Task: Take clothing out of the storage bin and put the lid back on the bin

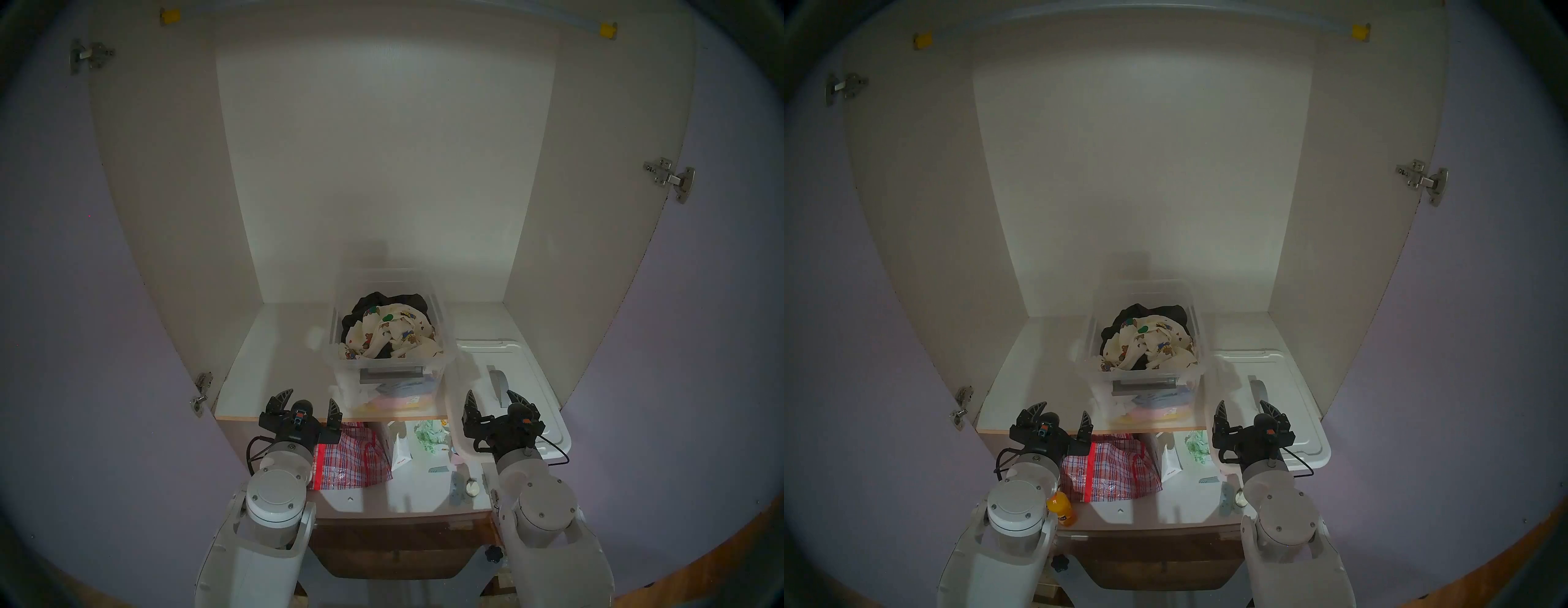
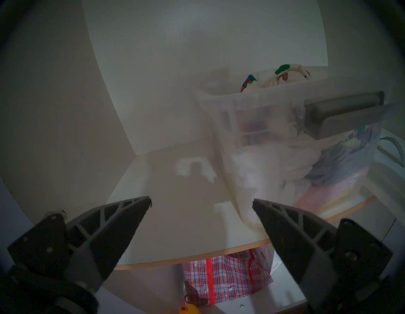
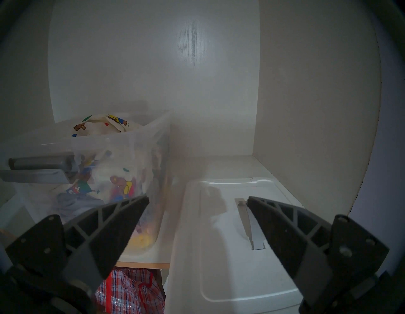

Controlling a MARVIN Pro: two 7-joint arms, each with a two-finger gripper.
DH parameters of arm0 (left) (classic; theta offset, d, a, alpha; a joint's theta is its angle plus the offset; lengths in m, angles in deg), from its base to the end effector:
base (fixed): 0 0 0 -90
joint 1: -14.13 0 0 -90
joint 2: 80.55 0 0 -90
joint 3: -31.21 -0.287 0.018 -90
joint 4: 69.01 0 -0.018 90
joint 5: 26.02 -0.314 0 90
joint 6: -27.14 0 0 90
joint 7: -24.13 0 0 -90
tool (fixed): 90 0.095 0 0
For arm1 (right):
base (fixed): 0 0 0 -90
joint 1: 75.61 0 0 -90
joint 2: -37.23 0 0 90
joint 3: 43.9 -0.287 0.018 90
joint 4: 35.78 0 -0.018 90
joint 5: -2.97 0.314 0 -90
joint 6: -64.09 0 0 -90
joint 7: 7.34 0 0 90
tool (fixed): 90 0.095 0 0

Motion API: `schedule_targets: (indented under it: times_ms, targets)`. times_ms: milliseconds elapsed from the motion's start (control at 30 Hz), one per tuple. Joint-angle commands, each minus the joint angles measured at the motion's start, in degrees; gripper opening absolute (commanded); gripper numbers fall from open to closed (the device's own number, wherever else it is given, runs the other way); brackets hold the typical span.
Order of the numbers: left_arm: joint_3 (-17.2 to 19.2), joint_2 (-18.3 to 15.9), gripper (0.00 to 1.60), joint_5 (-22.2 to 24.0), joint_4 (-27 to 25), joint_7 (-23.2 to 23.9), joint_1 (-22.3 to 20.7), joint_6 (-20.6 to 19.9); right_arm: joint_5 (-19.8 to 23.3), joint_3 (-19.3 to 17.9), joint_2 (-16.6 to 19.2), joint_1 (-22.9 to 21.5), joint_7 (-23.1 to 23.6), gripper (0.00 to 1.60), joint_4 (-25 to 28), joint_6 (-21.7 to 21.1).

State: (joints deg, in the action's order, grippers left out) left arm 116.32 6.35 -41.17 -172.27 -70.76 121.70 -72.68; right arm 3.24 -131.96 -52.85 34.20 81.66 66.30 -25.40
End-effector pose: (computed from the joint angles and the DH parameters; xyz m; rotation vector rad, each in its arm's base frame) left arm 0.3335 -0.0118 -0.3418 -2.2677 0.3186 -1.8112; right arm 0.3225 0.0129 -0.3481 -2.3418 0.0000 -2.0635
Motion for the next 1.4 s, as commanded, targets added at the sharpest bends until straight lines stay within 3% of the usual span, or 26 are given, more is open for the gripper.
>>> schedule_targets:
  times_ms: [0, 267, 400, 667, 800, 867, 1000, 1133, 1367]
  targets:
    - [-0.4, -1.6, 1.60, -1.9, -3.6, 0.2, -2.7, -0.5, 0.0, 0.0, -0.1, -0.5, 0.0, 1.60, 1.3, 0.3]
    - [-2.7, -6.7, 1.60, -10.8, -5.9, -0.1, -5.2, -10.8, 0.0, 0.0, -0.1, -0.5, 0.0, 1.60, 1.3, 0.3]
    - [-3.6, -9.3, 1.60, -12.8, -7.0, 0.9, -7.1, -15.9, 0.0, 0.0, -0.1, -0.5, 0.0, 1.60, 1.3, 0.3]
    - [-5.9, -16.5, 1.60, -14.1, -7.6, 4.2, -13.0, -20.9, 0.0, 0.0, -0.1, -0.4, 0.0, 1.60, 1.3, 0.3]
    - [-4.8, -18.7, 1.60, -9.3, -7.6, 7.0, -16.3, -19.7, 0.0, 0.0, -0.1, -0.4, 0.0, 1.60, 1.3, 0.2]
    - [-4.3, -18.6, 1.60, -7.8, -7.7, 7.6, -16.9, -19.0, 0.0, 0.0, -0.1, -0.4, 0.0, 1.60, 1.3, 0.3]
    - [-0.8, -17.1, 1.60, 2.0, -6.9, 12.1, -20.2, -15.3, 0.0, 0.0, -0.1, -0.4, 0.0, 1.60, 1.3, 0.3]
    - [0.4, -17.3, 1.60, 6.1, -4.4, 16.5, -24.5, -13.7, 0.0, 0.0, -0.1, -0.5, 0.0, 1.60, 1.3, 0.3]
    - [-3.4, -20.5, 1.60, 11.0, 1.1, 28.2, -33.2, -13.7, 0.0, 0.0, -0.1, -0.5, 0.0, 1.60, 1.2, 0.3]
